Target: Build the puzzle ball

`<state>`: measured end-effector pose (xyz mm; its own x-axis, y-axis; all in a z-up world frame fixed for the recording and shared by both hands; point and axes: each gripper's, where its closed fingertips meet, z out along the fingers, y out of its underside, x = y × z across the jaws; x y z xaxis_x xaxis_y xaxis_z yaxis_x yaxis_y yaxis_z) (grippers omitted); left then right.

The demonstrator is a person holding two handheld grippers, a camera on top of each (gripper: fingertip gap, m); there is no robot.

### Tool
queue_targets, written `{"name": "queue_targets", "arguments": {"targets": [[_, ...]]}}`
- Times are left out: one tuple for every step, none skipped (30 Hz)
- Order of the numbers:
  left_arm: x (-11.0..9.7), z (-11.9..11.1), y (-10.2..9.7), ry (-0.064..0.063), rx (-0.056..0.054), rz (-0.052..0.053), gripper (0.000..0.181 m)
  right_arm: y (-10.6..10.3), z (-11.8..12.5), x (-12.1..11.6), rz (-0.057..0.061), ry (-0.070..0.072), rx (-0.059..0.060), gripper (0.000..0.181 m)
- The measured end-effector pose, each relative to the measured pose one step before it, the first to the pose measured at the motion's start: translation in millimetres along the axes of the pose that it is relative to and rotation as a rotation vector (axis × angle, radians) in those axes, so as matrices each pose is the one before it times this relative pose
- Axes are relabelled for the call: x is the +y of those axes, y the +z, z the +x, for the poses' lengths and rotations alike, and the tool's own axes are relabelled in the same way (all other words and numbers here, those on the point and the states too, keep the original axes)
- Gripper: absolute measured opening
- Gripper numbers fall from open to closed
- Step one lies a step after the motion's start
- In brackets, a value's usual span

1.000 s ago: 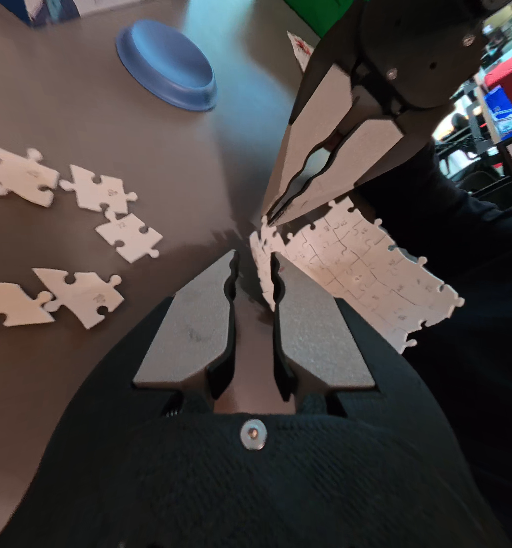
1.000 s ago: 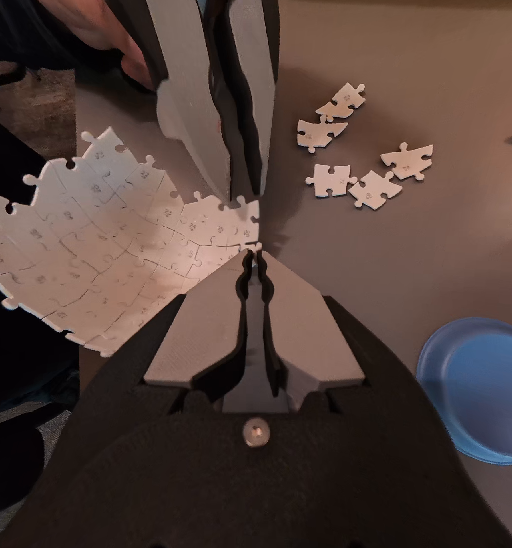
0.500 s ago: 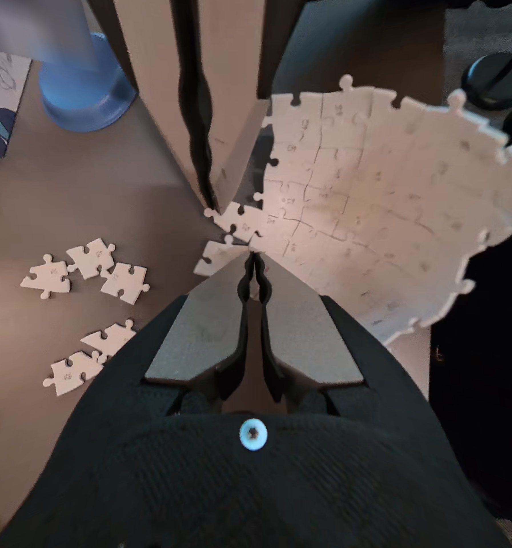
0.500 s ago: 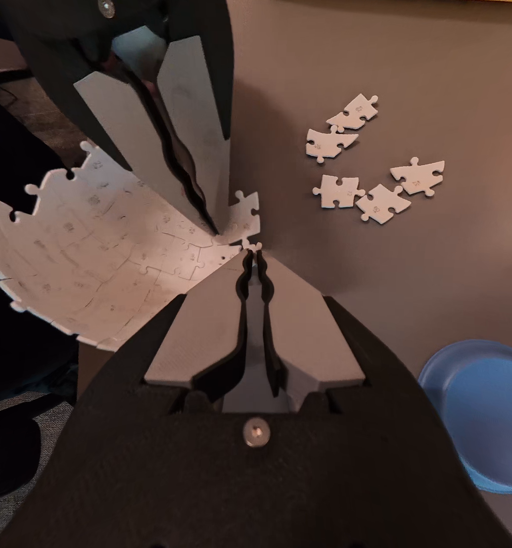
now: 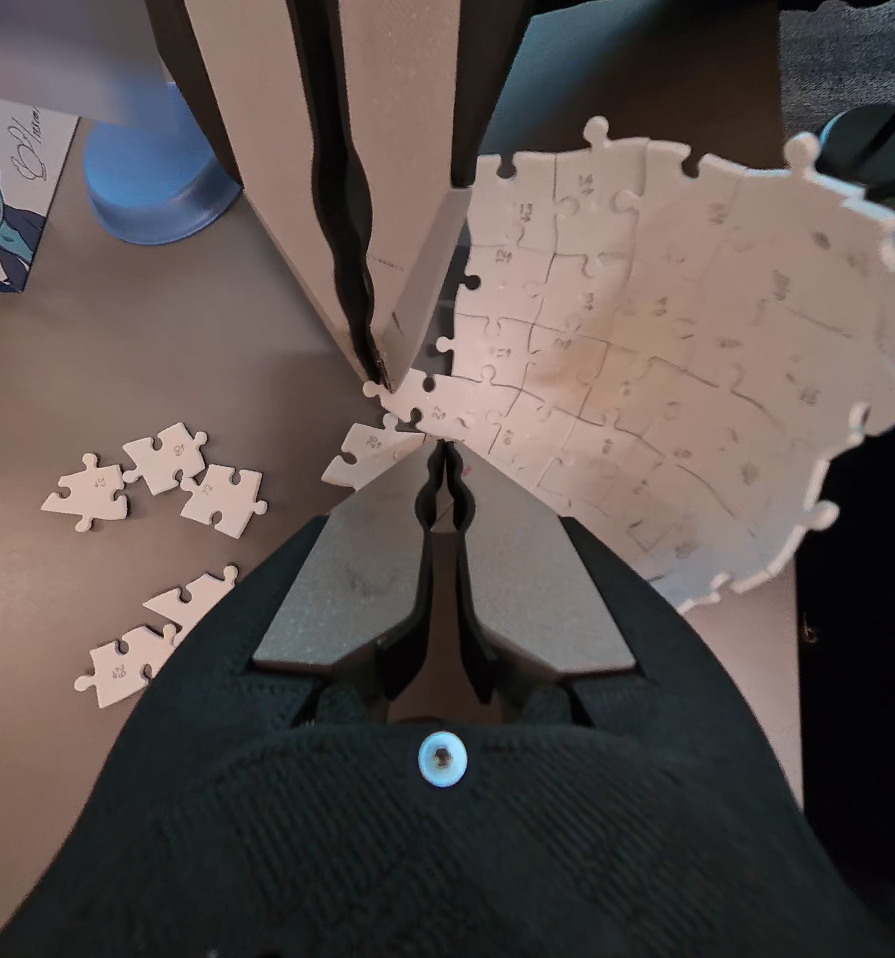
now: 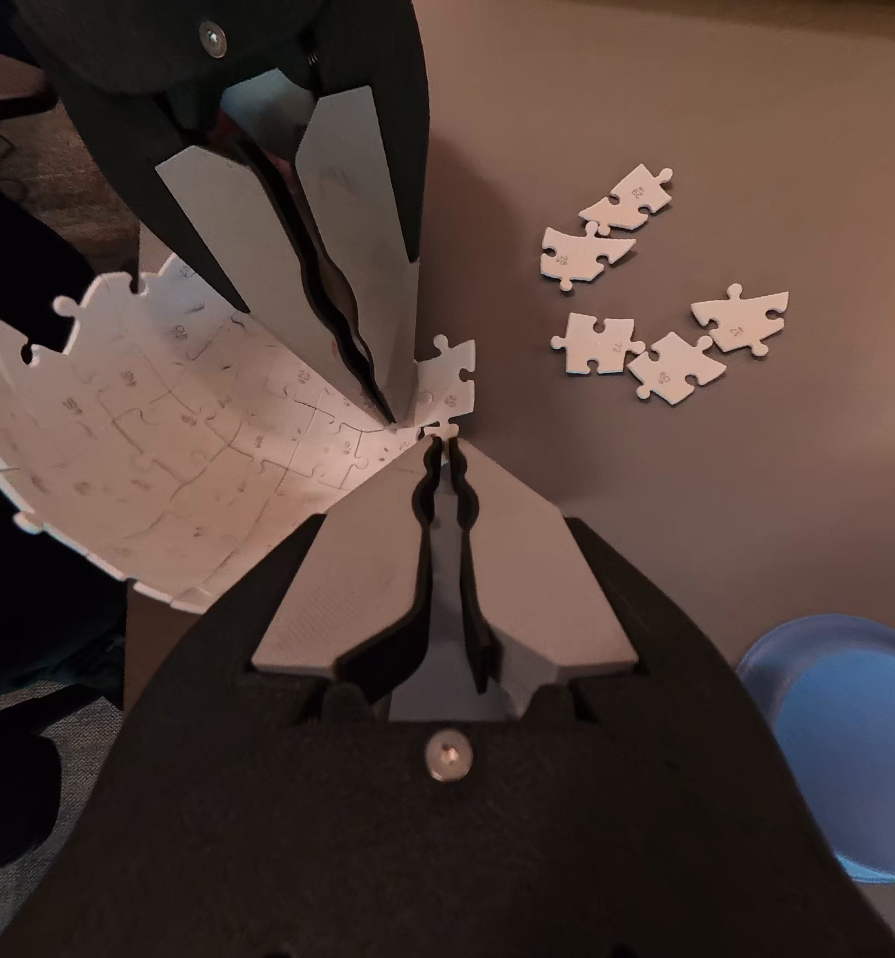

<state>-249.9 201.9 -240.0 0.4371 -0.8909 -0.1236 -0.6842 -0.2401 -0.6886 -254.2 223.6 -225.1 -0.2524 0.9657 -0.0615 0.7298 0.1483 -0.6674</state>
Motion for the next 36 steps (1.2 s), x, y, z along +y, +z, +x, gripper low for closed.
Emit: {"name": "queue_targets", "arguments": {"targets": [[0.67,-0.43,-1.01,0.0060,-0.0047,-0.0005,0.000,0.76,0.51,0.90,-0.0043,0.0024,0.0036,0.000],[0.10,0.23,-1.74,0.0097,-0.0038,0.0018,0.000,0.59,-0.19,0.97,-0.0048,0.0027,-0.0011,0.000],[-0.44,0.98,-2.49,0.0095,-0.0012,0.0068,0.000,0.29,-0.35,0.12,0.0000,0.0021,-0.0018,0.000],[-0.73,0.68,-2.87,0.0026,-0.0016,0.0079,0.000,0.21,-0.06,-0.05,-0.0004,0.0005,0.0008,0.000],[0.33,1.03,-2.62,-0.0019,0.0049,0.0016,0.000,0.06,0.04,-0.16,-0.0010,-0.0001,0.0004,0.000],[0.91,-0.56,-2.34,-0.0046,-0.0025,-0.0025,0.000,-0.02,-0.08,-0.42,-0.0001,-0.0001,-0.0003,0.000],[0.89,-2.84,-2.20,-0.0034,-0.0167,-0.0016,0.000,-0.03,0.12,-0.38,-0.0008,-0.0005,0.0000,0.000],[0.30,-3.58,-1.98,0.0017,-0.0216,0.0005,0.000,0.22,0.05,-0.31,-0.0015,-0.0004,-0.0002,0.000],[-0.90,-3.43,-1.82,0.0070,-0.0221,0.0049,0.000,0.17,0.07,-0.13,-0.0012,-0.0005,-0.0004,0.000],[-2.31,-3.25,-1.44,0.0104,-0.0231,0.0104,0.000,0.19,0.08,-0.17,-0.0009,-0.0006,-0.0005,0.000],[-2.32,-1.46,-0.52,0.0117,-0.0133,0.0078,0.000,0.13,0.01,0.06,-0.0010,-0.0001,-0.0004,0.000],[-1.02,-0.24,0.81,0.0077,-0.0027,-0.0017,0.000,0.12,0.03,0.08,-0.0012,0.0003,0.0000,0.000],[0.70,-0.28,2.05,0.0039,-0.0006,-0.0118,0.000,0.09,0.11,0.11,-0.0013,0.0005,-0.0001,0.000],[1.99,-0.63,3.04,0.0042,-0.0006,-0.0163,0.000,0.13,0.08,0.25,-0.0018,0.0006,-0.0003,0.000],[3.11,-0.39,3.36,0.0051,0.0012,-0.0196,0.000,0.19,0.25,0.21,-0.0029,0.0016,-0.0005,0.000],[2.53,-0.39,3.23,0.0033,0.0012,-0.0158,0.000,0.33,0.33,0.45,-0.0052,0.0033,-0.0010,0.000],[0.60,0.01,1.87,0.0010,0.0041,-0.0050,0.000,0.63,0.73,1.13,-0.0108,0.0041,-0.0004,0.000],[0.42,0.06,1.29,0.0009,0.0069,-0.0073,0.000,0.73,0.51,1.19,-0.0124,0.0059,-0.0031,0.000],[0.62,-0.05,0.69,0.0020,0.0075,-0.0095,0.000,0.73,0.42,0.52,-0.0100,0.0075,-0.0045,0.000],[0.17,-0.19,0.42,0.0014,0.0070,-0.0070,0.000,0.53,0.66,0.09,-0.0076,0.0074,-0.0046,0.000],[0.36,-0.11,0.27,0.0050,0.0068,-0.0074,0.000,0.18,0.34,-0.46,-0.0048,0.0066,-0.0072,0.000],[0.25,-0.23,0.17,0.0064,0.0044,-0.0055,0.000,0.00,0.22,-0.66,-0.0022,0.0039,-0.0073,0.000],[0.48,0.05,0.13,0.0079,0.0062,-0.0071,0.000,0.01,0.19,-0.66,-0.0009,0.0006,-0.0058,0.000],[0.40,0.18,0.22,0.0085,0.0090,-0.0062,0.000,0.10,0.05,-0.49,-0.0001,0.0001,-0.0069,0.000],[0.29,0.47,0.30,0.0070,0.0143,-0.0054,0.000,0.03,-0.22,-0.93,0.0029,0.0005,-0.0097,0.000],[0.38,0.54,0.32,0.0045,0.0188,-0.0063,0.000,-0.41,-0.19,-1.37,0.0058,-0.0002,-0.0109,0.000],[0.30,0.82,0.36,0.0037,0.0222,-0.0054,0.000,-0.98,0.38,-2.05,0.0091,0.0001,-0.0089,0.000],[0.07,0.07,0.31,0.0031,0.0187,-0.0014,0.000,-1.38,0.14,-2.73,0.0124,-0.0014,-0.0109,0.000],[-0.61,0.00,0.25,0.0013,0.0184,0.0039,0.000,-1.64,0.50,-3.00,0.0135,-0.0021,-0.0094,0.000],[-0.66,-0.02,0.03,-0.0026,0.0184,0.0042,0.000,-1.43,1.48,-2.28,0.0089,-0.0030,-0.0045,0.000],[-0.27,0.01,0.14,-0.0038,0.0172,0.0016,0.000,-0.82,1.91,-0.97,0.0006,-0.0042,-0.0024,0.000],[-0.01,-0.06,0.34,-0.0017,0.0141,0.0007,0.000,0.02,1.50,-0.25,-0.0026,-0.0055,-0.0028,0.000],[0.04,-0.03,0.25,-0.0006,0.0104,0.0022,0.000,0.99,0.48,0.45,-0.0052,-0.0047,-0.0061,0.000],[0.06,-0.06,0.30,-0.0001,0.0080,0.0023,0.000,1.63,0.58,1.07,-0.0091,-0.0042,-0.0035,0.000],[0.37,-0.05,0.35,-0.0011,0.0067,0.0005,0.000,1.90,0.82,1.09,-0.0082,-0.0038,0.0010,0.000],[0.67,0.06,0.56,-0.0014,0.0055,-0.0024,0.000,1.94,0.27,0.89,-0.0053,-0.0027,-0.0017,0.000]]}}
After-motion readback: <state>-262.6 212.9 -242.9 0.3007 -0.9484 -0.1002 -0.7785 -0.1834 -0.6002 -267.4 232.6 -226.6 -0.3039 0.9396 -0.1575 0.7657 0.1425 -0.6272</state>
